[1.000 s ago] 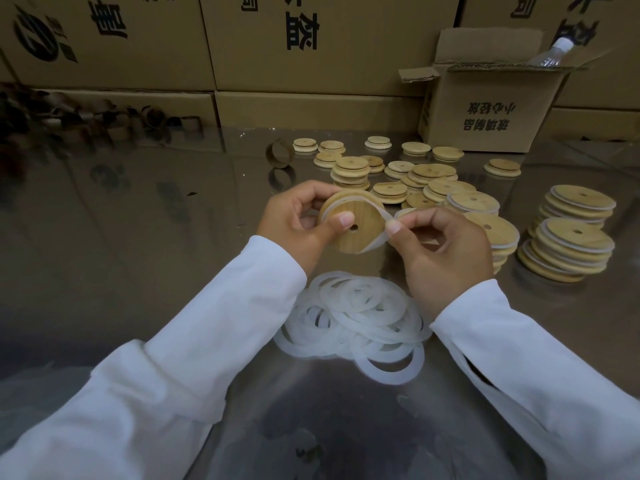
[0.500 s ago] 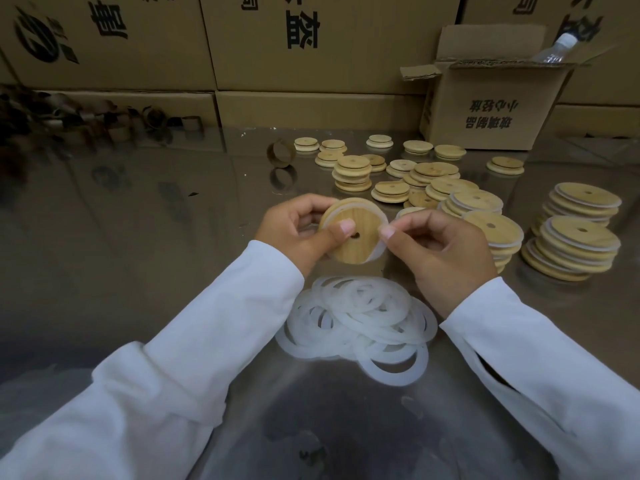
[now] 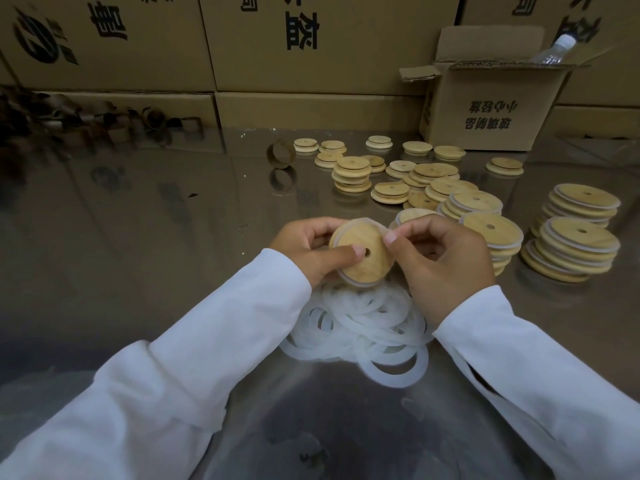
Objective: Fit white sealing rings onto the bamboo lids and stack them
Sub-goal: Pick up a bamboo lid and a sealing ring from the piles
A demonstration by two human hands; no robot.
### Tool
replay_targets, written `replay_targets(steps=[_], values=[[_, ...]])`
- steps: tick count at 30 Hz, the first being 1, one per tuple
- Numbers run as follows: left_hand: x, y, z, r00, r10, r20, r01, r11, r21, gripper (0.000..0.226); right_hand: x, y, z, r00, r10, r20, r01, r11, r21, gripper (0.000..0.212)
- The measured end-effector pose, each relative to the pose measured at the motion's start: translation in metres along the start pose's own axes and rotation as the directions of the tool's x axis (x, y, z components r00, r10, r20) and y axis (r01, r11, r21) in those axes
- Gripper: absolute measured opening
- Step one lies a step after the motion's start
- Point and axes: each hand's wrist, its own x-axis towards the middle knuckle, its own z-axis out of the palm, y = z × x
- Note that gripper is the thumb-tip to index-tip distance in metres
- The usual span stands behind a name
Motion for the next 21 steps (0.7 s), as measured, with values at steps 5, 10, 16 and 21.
replay_targets(steps=[5, 10, 16, 21], values=[[0.0006, -0.0008, -0.0005, 1.000, 0.025, -0.017, -0.024, 0.999, 0.033, 0.014, 0.0016, 0.0003, 0.0009, 1.000, 0.008, 0.029, -0.007, 1.000, -0.014, 0.016], [-0.0009, 0.0025, 0.0007, 0.991, 0.137, -0.005, -0.134, 0.976, 0.175, 0.013, 0.0070, -0.0005, -0.0020, 0.998, 0.051, 0.023, -0.051, 0.999, 0.008, 0.018], [-0.0023, 0.0047, 0.0012, 0.981, 0.195, -0.008, -0.189, 0.959, 0.211, 0.015, 0.0093, -0.0023, -0.0041, 0.995, 0.096, 0.041, -0.098, 0.994, 0.039, 0.014], [-0.0014, 0.0053, -0.0043, 0.984, 0.178, -0.010, -0.172, 0.966, 0.195, 0.016, 0.0058, -0.0060, -0.0046, 0.992, 0.064, 0.108, -0.074, 0.993, 0.089, 0.009]])
